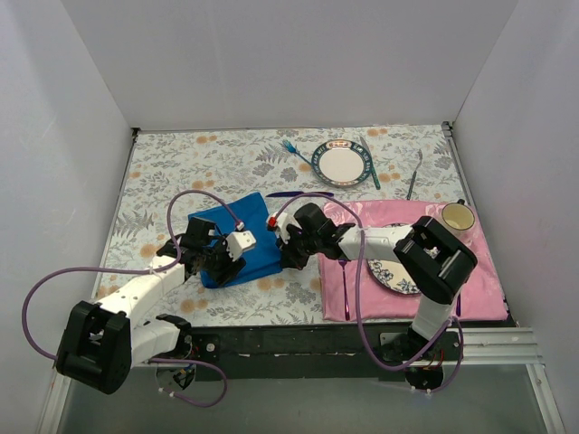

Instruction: Fold the napkin into a case and place the utensils inside

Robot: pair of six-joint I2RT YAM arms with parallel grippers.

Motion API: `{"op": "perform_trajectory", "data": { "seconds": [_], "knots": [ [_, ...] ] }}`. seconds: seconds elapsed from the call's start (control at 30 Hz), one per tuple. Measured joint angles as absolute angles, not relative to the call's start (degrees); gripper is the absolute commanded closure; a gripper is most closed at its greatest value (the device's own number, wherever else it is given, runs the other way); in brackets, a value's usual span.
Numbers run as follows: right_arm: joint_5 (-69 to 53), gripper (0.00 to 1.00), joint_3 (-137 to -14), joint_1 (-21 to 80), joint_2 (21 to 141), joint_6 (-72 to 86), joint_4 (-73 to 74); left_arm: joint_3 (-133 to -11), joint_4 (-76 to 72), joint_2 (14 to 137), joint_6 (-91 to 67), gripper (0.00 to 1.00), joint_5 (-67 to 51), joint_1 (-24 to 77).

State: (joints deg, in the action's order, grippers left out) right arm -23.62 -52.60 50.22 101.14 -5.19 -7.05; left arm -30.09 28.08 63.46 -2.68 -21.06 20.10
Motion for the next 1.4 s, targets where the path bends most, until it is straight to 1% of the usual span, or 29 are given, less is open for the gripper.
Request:
{"op": "perform_trajectory", "data": {
  "seconds": [0.17,0.63,1.13,1.27,1.3,1.4],
  "knots": [
    [-21.96,0.99,-52.58,50.70,101.54,-6.39,-7.07,-28.82,29.17,62.63,-1.45,0.53,-20.99,20.10],
    [-21.26,0.99,-49.87,53.39,97.06,-8.67,-8.93,-28.42,29.91,62.57,-0.89,0.55,-20.91,20.10],
    [-19.38,0.99,-49.91,54.41,100.51,-12.16,-11.00,-29.58,30.00,62.24,-2.02,0.55,-20.91,20.10],
    [-19.00,0.99,-49.91,54.52,100.51,-12.82,-11.14,-31.03,29.32,62.85,-2.48,0.59,-21.08,20.10],
    [-18.94,0.99,-49.91,54.52,100.51,-12.95,-11.16,-31.05,29.10,63.05,-2.52,0.62,-21.10,20.10],
    [-18.68,0.99,-49.91,54.57,100.51,-13.26,-11.20,-31.05,29.10,63.79,-2.42,0.67,-21.12,20.10]
  ]
}}
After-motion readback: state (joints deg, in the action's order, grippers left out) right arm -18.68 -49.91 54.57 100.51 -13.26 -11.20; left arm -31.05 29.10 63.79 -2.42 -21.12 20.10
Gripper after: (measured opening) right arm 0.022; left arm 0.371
